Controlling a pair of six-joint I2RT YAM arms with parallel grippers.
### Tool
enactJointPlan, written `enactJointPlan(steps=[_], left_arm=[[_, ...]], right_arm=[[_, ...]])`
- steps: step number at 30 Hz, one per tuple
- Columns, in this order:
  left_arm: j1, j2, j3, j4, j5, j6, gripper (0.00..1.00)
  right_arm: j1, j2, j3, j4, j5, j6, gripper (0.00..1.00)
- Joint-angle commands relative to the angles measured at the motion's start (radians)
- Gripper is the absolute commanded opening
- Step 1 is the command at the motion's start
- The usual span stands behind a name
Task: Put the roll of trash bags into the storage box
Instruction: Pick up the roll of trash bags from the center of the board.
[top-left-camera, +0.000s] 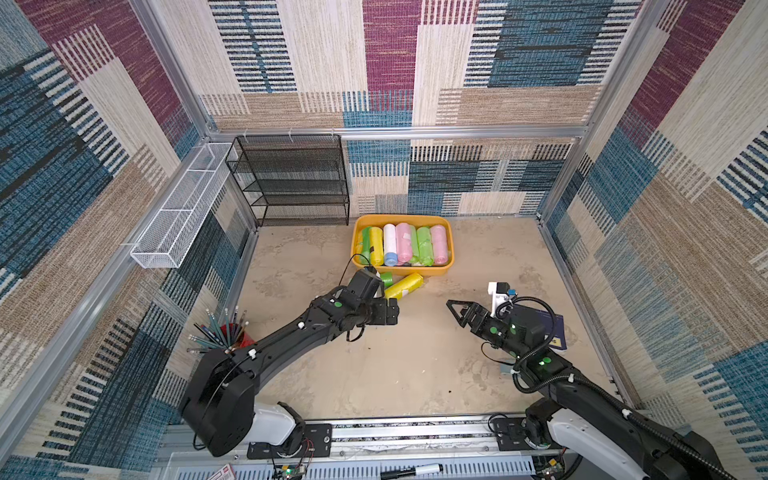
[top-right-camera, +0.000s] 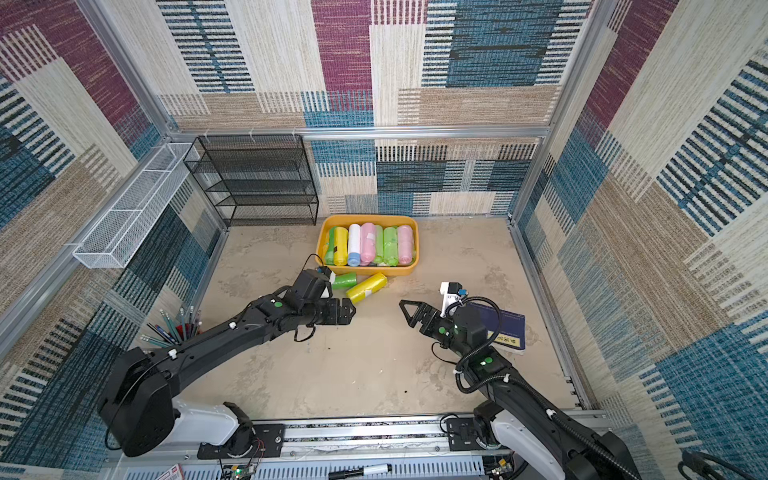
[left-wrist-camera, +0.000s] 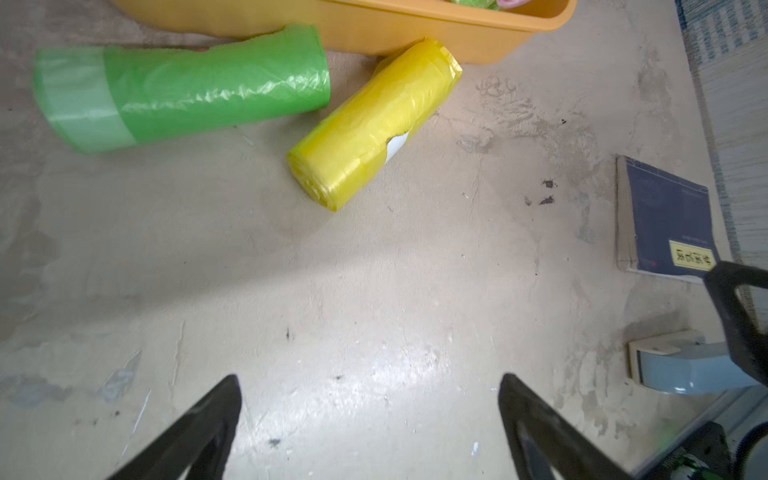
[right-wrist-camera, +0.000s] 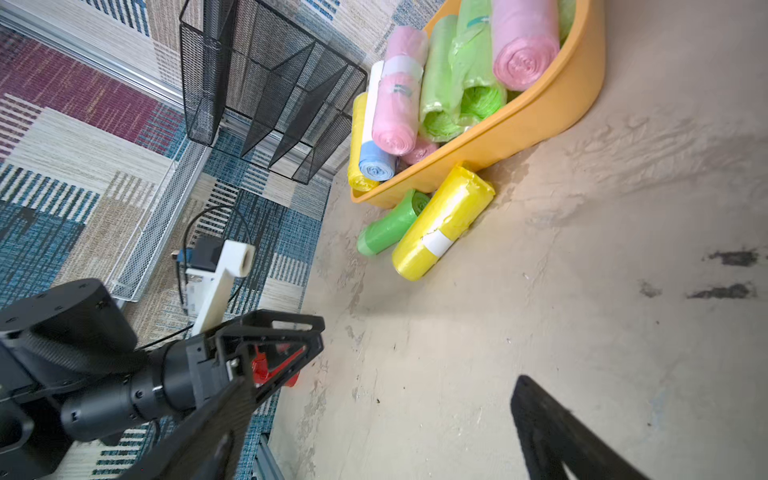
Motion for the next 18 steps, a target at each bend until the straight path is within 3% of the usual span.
enactJointPlan(steps=[1,9,18], left_arm=[[0.000,0.047,0.028,0.094,-0.073,0.103,0.95],[0.000,0.156,0.135,0.134,-0.117,0.246,0.93],[0.000,0.333,0.306,0.064,-0.126,0.327,0.92]], right_arm=[[-0.001,-0.056,-0.027,-0.001,0.003,0.037,0.99],[0.000,-0.192,-0.049,-0.071,0.061,0.052,0.99],[0.000,-0.187,-0.025,-0.085,0.082,0.029,0.99]])
